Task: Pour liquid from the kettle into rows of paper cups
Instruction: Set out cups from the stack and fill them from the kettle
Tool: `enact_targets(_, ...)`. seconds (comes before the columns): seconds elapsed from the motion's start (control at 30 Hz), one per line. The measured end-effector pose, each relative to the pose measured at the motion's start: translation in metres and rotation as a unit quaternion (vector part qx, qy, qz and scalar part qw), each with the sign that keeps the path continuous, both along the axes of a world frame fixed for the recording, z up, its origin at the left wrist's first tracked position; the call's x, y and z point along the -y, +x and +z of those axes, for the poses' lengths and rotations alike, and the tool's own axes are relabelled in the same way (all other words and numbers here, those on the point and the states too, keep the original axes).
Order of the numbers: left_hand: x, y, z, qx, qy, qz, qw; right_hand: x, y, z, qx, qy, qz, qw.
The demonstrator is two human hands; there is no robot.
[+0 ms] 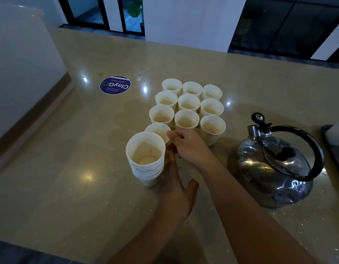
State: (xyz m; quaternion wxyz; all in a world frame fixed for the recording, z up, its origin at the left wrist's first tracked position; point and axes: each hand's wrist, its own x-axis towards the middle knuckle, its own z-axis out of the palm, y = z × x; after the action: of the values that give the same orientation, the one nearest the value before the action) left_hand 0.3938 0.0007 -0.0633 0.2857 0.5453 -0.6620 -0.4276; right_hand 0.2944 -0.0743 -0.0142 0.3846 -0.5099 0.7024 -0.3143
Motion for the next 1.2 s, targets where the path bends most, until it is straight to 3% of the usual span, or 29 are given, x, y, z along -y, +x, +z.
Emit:
enact_targets(0.07,-0.012,0.009,0.010,-0.022,-0.021,-0.059,0.998,-0.007,-0.004,0.005,-0.023,0.006,0.009,1.000)
enact_targets(0.13,-0.027,0.022,0.017,-0.048,-0.098,-0.084,0.991,-0.016,-0.008,0.018,-0.076,0.003,0.016,0.997)
enact_targets(0.27,-0.042,0.051,0.016,-0.101,-0.287,0.013,0.952,-0.031,-0.005,0.052,-0.089,-0.043,0.002,0.995)
enact_targets(0.37,-0.036,0.063,0.018,-0.112,-0.378,0.111,0.912,-0.042,0.004,0.073,-0.082,-0.049,0.057,0.994)
enact_targets(0.43,-0.025,0.065,0.017,-0.105,-0.359,0.165,0.913,-0.046,0.009,0.080,-0.120,-0.030,0.112,0.986)
enact_targets(0.5,-0.011,0.065,0.021,-0.092,-0.275,0.195,0.937,-0.049,0.012,0.082,-0.170,-0.015,0.152,0.974)
enact_targets(0.6,0.008,0.062,0.027,-0.133,-0.166,0.138,0.967,-0.053,0.012,0.081,-0.193,-0.014,0.165,0.967)
enact_targets(0.8,0.017,0.057,0.029,-0.104,-0.182,0.041,0.977,-0.064,-0.004,0.088,-0.240,0.000,0.169,0.956)
enact_targets(1.2,0.010,0.055,0.033,-0.074,-0.210,0.028,0.974,-0.075,-0.013,0.093,-0.211,-0.033,0.143,0.966)
